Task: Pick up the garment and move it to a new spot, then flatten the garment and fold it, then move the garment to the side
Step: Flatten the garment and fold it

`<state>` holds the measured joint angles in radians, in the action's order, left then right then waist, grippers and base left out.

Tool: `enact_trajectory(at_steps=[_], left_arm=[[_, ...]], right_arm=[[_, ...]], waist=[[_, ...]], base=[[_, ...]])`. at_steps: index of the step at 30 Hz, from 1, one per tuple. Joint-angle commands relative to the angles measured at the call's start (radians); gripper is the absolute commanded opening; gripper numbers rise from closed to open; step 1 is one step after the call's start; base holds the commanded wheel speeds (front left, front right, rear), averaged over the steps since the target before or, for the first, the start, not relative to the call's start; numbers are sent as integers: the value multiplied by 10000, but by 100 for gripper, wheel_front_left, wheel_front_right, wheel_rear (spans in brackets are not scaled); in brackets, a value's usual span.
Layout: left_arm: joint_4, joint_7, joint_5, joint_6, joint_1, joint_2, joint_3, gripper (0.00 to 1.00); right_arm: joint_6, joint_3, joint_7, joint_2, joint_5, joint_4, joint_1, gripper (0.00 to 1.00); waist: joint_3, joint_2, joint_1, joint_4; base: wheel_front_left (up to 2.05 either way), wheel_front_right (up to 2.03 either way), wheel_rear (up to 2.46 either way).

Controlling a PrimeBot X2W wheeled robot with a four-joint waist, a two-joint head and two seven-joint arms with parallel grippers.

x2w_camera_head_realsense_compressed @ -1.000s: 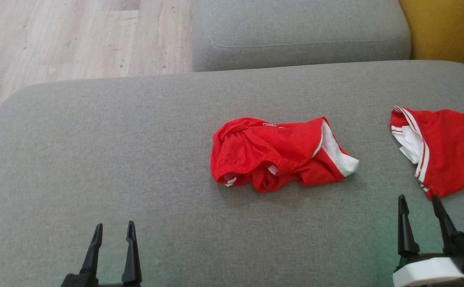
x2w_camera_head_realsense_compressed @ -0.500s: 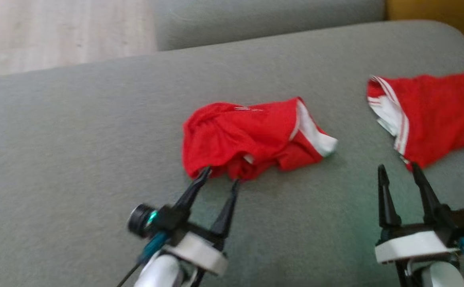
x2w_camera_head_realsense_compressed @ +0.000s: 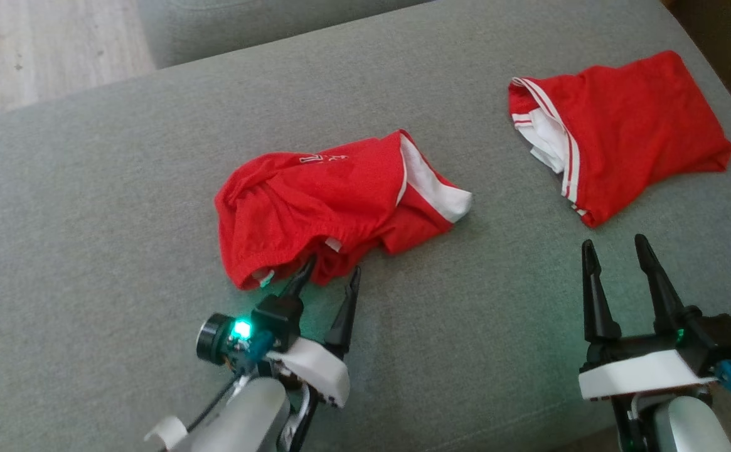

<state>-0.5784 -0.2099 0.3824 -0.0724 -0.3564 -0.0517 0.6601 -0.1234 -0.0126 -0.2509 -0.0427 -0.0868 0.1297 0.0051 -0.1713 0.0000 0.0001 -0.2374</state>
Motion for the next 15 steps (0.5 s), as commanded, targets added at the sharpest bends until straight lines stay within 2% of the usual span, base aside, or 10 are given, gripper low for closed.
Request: enact_trajectory(at_steps=[1, 10, 11, 12, 13, 14, 15], left_arm=[[200, -138, 122, -71, -562, 13, -198, 100], [-694, -307, 1038, -259, -1448, 14, 389, 100], [-822, -315, 1164, -282, -1539, 14, 445, 98], [-946, -317, 1305, -270, -1625, 14, 520, 88], [-1069, -317, 1448, -275, -1707, 14, 587, 57], [-1206, -316, 1530, -286, -1806, 14, 683, 45], [-1326, -318, 1641, -273, -1898, 14, 759, 18]], right_arm=[[-73, -250, -109, -76, -31, -374, -359, 100], [-73, -406, -109, -76, -87, -317, -496, 100], [-73, -439, -109, -76, -97, -303, -513, 100], [-73, -450, -109, -76, -105, -293, -524, 100], [-73, -452, -109, -76, -119, -287, -534, 100], [-73, -455, -109, -76, -135, -281, -540, 100], [-73, -464, -109, -76, -146, -278, -545, 100]], waist=[[-55, 0, -1, -71], [-124, 0, -1, -473], [-129, 0, -1, -543], [-141, 0, -1, -596], [-147, 0, -1, -649], [-153, 0, -1, -697], [-166, 0, -1, -737]], base=[[0, 0, 0], [0, 0, 0], [0, 0, 0], [0, 0, 0], [0, 0, 0], [0, 0, 0], [0, 0, 0]])
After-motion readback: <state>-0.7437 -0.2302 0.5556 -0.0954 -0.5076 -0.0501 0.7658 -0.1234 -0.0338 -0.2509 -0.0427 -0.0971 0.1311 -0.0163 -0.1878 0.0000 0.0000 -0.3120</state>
